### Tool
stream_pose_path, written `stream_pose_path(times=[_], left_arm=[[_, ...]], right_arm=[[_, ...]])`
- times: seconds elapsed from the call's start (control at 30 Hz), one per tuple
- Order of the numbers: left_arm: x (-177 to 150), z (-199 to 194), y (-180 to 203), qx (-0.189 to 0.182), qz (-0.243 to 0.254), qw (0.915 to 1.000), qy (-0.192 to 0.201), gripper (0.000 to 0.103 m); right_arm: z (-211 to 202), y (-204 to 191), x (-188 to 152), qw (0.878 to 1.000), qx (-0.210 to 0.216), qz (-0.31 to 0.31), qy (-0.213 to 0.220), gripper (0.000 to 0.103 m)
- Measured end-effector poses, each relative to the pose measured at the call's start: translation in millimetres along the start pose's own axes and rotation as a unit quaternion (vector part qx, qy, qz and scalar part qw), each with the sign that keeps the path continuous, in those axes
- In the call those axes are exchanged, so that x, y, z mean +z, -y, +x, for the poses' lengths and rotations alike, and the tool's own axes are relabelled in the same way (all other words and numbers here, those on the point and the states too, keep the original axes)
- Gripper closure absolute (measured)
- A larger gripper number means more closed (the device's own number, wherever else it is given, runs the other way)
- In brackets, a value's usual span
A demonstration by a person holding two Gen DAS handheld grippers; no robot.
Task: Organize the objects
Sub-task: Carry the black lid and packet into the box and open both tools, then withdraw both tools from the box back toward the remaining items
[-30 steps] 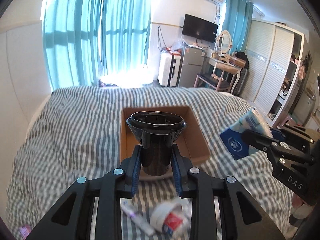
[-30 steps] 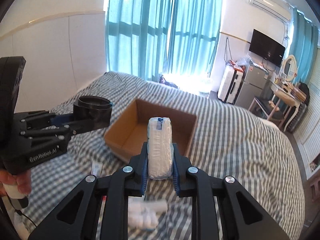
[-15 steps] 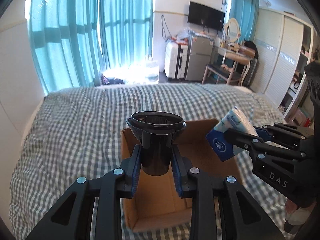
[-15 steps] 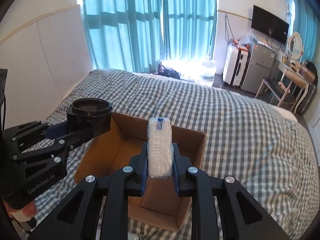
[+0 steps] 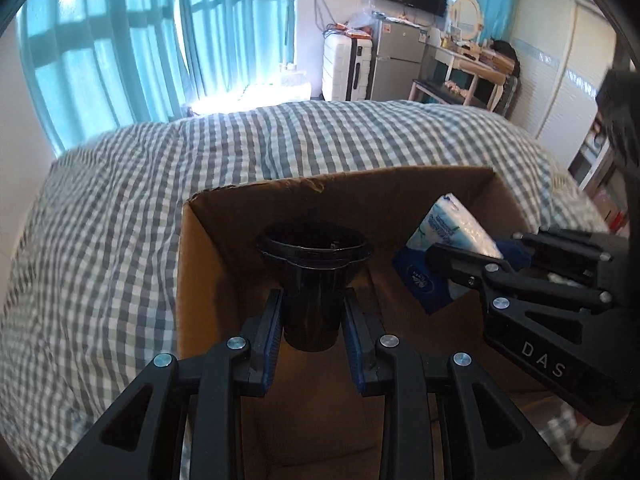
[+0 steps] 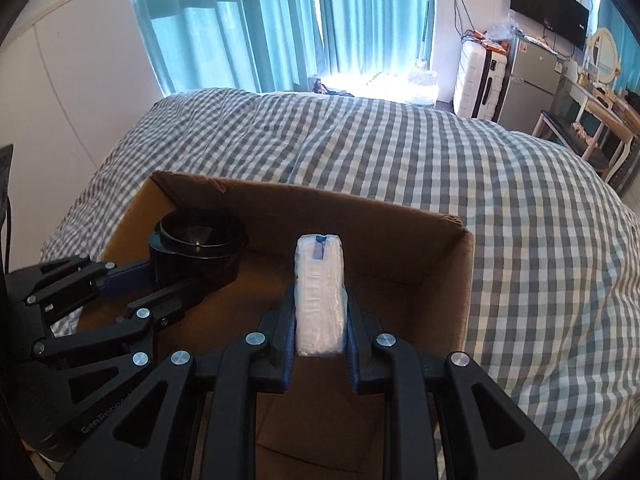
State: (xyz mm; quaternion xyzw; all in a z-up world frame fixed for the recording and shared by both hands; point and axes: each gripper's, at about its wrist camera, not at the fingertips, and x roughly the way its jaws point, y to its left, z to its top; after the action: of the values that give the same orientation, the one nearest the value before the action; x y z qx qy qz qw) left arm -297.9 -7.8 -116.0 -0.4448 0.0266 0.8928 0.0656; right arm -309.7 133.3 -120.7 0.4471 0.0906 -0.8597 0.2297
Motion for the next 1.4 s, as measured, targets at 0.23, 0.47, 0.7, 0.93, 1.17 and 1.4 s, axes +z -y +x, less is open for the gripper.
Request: stream_pose_path(times=[0.23,0.47,0.7,0.93,1.17,1.4], left_arm=[[-2,-2,9,0.001,0.011,0.9999,0.009,0.073],[2,-33,16,-0.008,0.009,0.9999,0.005,0.045],[9,-108,10,0.034,-0.008,0.9968,0.073,0.009],[9,-190,2,0.065,-0.034,0.9888,0.130,0.002],[-8,-248,1,0.100,-0.040,0.9810,0.161,0.000],[-36,-282,3,0.114,-0.051,0.9765,0.176,0.000]], right_arm=[[-8,-4,-2,1.000,0.007,0.004,0.006,0.082],[-49,-1,9,0.999,0.014,0.035,0.037,0.048],[-127,-9,23,0.995,0.003,0.030,0.091,0.022],[-218,-18,19,0.987,-0.033,0.017,0.155,0.007],[-292,-33,-4,0.978,-0.061,-0.010,0.198,0.004],[-333,-44,-37,0.976,-0.052,-0.028,0.209,0.004]])
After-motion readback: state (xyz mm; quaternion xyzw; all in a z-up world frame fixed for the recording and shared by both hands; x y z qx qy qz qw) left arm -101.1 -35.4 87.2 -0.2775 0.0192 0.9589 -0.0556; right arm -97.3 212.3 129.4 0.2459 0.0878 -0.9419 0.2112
